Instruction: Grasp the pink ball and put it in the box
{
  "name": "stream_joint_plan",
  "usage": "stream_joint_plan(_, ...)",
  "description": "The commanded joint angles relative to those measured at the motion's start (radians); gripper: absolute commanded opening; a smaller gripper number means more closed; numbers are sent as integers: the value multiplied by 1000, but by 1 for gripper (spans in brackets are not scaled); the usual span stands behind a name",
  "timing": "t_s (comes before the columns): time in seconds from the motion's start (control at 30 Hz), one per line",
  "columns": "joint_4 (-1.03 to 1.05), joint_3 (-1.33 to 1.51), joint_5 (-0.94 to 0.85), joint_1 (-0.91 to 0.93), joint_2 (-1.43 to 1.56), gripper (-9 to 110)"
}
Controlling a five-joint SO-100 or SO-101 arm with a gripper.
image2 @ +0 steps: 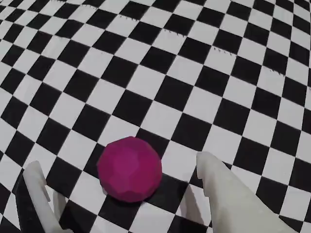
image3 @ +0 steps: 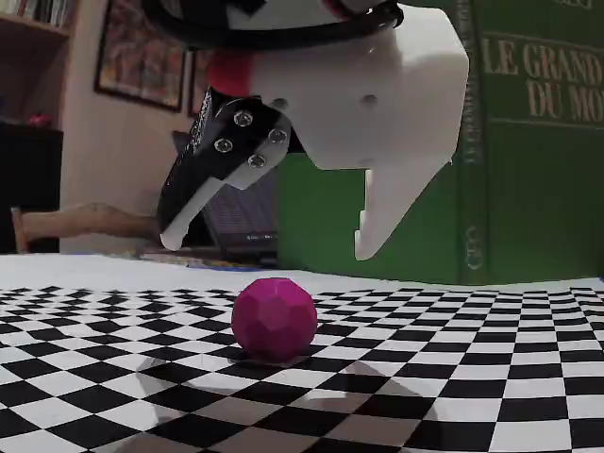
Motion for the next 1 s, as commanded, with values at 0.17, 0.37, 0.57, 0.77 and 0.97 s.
stream_joint_plan(0.17, -5, -54, -8, 9, -34, 38)
stream_joint_plan(0.37, -5, -67, -8, 9, -55, 38)
stream_joint_plan(0.57, -5, -84, -8, 9, -77, 38)
stream_joint_plan(0.77, -5, -103, -8, 9, -95, 38)
stream_joint_plan(0.97, -5, -114, -8, 9, -109, 38)
